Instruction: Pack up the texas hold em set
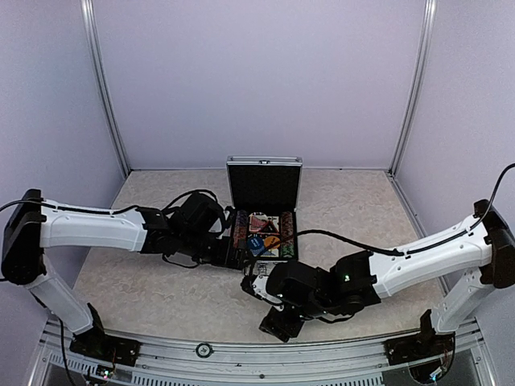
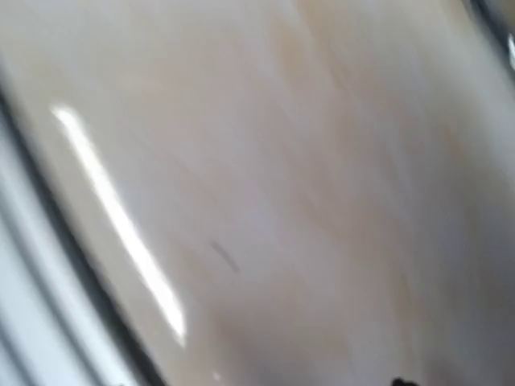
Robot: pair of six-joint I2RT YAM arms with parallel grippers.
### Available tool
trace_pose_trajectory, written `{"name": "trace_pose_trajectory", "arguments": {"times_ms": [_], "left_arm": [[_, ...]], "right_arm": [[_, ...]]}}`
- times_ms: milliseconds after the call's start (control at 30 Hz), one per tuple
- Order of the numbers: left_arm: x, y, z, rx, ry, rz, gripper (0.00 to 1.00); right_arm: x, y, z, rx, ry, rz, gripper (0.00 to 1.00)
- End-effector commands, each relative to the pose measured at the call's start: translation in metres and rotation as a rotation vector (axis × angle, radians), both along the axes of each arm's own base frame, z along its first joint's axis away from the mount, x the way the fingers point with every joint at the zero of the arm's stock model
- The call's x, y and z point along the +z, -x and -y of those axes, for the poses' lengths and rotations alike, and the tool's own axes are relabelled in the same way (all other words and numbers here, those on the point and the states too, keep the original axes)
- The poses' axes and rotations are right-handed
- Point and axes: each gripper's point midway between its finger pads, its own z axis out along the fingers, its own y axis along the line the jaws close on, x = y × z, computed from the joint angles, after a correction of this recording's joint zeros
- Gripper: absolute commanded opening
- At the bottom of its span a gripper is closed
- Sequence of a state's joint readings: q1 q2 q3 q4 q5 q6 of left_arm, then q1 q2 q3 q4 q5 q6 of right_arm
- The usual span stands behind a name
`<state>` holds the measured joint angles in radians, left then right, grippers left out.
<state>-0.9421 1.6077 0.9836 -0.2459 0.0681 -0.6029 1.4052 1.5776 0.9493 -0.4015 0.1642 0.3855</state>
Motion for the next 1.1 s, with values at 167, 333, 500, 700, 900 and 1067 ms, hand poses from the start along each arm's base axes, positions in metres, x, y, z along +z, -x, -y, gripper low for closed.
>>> {"name": "trace_pose_trajectory", "arguments": {"times_ms": [167, 333, 500, 700, 900, 1067], "left_arm": [[0.05, -0.028, -0.075, 0.223, -0.024, 0.106, 0.99], [0.056, -0.029, -0.106, 0.311, -0.02, 0.116, 0.99], [0.063, -0.026, -0.127, 0.364, 0.0, 0.134, 0.99], [0.065, -0.026, -0.135, 0.377, -0.007, 0.143, 0.99], [0.067, -0.028, -0.138, 0.381, -0.005, 0.151, 0.99], [0.066, -0.028, -0.14, 0.38, -0.014, 0.149, 0.99]], "right_arm": [[0.028, 0.029, -0.089, 0.437, 0.016, 0.025, 0.79], [0.025, 0.03, -0.119, 0.531, 0.075, 0.026, 0.81], [0.02, 0.03, -0.146, 0.526, 0.057, 0.008, 0.83], [0.006, 0.046, -0.161, 0.562, 0.063, -0.031, 0.83], [-0.012, 0.062, -0.17, 0.587, 0.091, -0.058, 0.82], [-0.026, 0.063, -0.173, 0.577, 0.124, -0.069, 0.81]]}}
